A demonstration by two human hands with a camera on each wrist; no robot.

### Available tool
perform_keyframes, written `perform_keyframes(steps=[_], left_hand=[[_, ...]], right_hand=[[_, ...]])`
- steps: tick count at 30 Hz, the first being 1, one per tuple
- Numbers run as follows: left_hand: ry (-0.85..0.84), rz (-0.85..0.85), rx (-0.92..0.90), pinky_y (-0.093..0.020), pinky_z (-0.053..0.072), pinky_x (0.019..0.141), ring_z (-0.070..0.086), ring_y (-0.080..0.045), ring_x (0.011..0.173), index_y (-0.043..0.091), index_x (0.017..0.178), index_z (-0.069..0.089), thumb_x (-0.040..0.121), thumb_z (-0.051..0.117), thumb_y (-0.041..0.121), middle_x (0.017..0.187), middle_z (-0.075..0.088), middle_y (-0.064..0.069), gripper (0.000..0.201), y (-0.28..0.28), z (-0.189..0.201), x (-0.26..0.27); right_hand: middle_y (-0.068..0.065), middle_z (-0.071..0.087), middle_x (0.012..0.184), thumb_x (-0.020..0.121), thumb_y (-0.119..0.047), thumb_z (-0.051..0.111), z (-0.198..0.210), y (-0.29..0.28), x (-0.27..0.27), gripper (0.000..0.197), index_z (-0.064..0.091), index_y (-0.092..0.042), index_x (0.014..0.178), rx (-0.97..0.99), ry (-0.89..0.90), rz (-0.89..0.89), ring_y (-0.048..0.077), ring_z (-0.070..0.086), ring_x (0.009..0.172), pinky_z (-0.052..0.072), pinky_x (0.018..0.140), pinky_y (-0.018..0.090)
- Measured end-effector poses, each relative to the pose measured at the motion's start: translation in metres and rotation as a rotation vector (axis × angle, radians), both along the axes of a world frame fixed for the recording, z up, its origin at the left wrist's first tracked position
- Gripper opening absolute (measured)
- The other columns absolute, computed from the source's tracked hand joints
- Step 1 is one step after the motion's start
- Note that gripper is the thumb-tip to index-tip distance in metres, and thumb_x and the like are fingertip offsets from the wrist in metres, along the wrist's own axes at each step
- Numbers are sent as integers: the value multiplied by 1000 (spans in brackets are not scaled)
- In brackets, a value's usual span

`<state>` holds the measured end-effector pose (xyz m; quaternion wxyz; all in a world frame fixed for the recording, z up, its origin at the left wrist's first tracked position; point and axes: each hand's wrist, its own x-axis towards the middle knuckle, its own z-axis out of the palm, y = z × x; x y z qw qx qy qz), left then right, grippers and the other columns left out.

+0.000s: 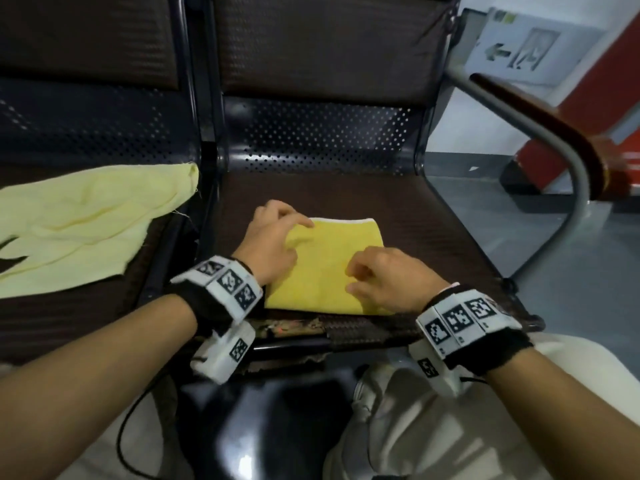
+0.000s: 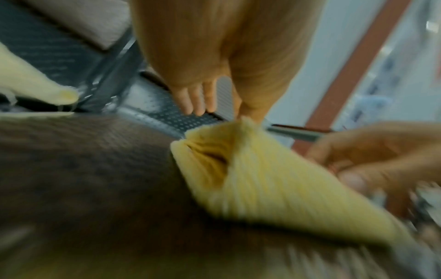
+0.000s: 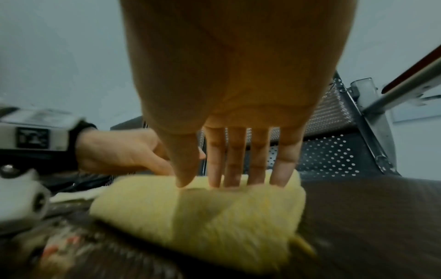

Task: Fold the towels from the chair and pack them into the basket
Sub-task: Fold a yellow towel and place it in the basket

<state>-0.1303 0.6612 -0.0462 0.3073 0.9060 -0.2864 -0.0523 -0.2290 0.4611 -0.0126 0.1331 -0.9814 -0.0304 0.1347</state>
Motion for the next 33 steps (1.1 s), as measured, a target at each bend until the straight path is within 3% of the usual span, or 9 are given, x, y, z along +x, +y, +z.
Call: perform_keyframes(steps=[3, 6, 8, 11, 17, 20, 25, 29, 33], left_hand=[[-73, -186, 55, -37, 38, 101, 43, -15, 117, 28, 123, 56, 88, 57, 30, 121, 46, 7, 35, 1, -3, -36], [6, -210, 261, -32, 37, 101, 41, -12, 121, 28, 135, 46, 84, 53, 58, 128, 44, 9, 59, 6, -8, -46], [-133, -303, 377, -31, 38, 99, 41, -15, 120, 26, 138, 42, 85, 56, 48, 130, 44, 5, 59, 11, -7, -49], [-210, -355, 445, -34, 41, 94, 44, -17, 115, 24, 137, 42, 83, 58, 29, 123, 48, 3, 56, 17, -4, -55], [13, -153, 108, -37, 50, 72, 59, -21, 82, 26, 87, 58, 80, 52, 22, 85, 63, 2, 10, 28, 15, -61], [107, -84, 21, -29, 46, 74, 60, -18, 86, 26, 95, 61, 84, 55, 17, 93, 66, 2, 14, 38, 21, -52], [235, 30, -63, -39, 52, 81, 63, -17, 91, 27, 101, 62, 87, 62, 33, 97, 66, 4, 15, 53, 25, -30], [264, 108, -57, -39, 49, 86, 60, -18, 95, 20, 105, 61, 91, 55, 38, 102, 65, 0, 23, 50, 27, -11], [276, 175, 56, -33, 43, 81, 58, -23, 99, 13, 111, 57, 95, 49, 34, 106, 62, -5, 27, 50, 22, 8]], right_hand=[[-7, 45, 127, 82, -55, 61, -5, -5, -14, 53, 47, -30, 126, -45, 87, 39, 15, 40, 123, 41, 99, 37], [-5, 41, 132, 82, -41, 66, -12, -3, -24, 59, 40, -28, 133, -121, 46, 80, 17, 36, 126, 40, 99, 36], [-1, 47, 128, 86, -22, 54, -14, 1, -28, 45, 45, -25, 131, -153, -69, 92, 22, 44, 122, 42, 94, 35], [2, 59, 114, 88, -17, 45, -11, 6, -33, 31, 54, -23, 117, -94, -128, 61, 27, 55, 108, 45, 84, 35], [4, 65, 97, 87, -18, 52, -4, -1, -42, 28, 61, -17, 113, 195, -149, -36, 24, 59, 95, 39, 74, 26], [-6, 59, 90, 84, -23, 62, -1, -4, -42, 21, 56, -25, 105, 260, -70, -3, 16, 56, 85, 35, 68, 23], [-10, 58, 83, 82, -29, 71, -1, -7, -21, 20, 55, -29, 93, 342, -21, -86, 13, 56, 82, 40, 65, 19], [1, 63, 94, 85, -29, 68, -1, -7, 5, 16, 60, -21, 98, 565, -12, -272, 21, 60, 94, 49, 83, 38], [2, 61, 90, 87, -37, 65, -6, -1, 31, 26, 59, -15, 98, 541, -110, -339, 20, 59, 89, 48, 76, 36]])
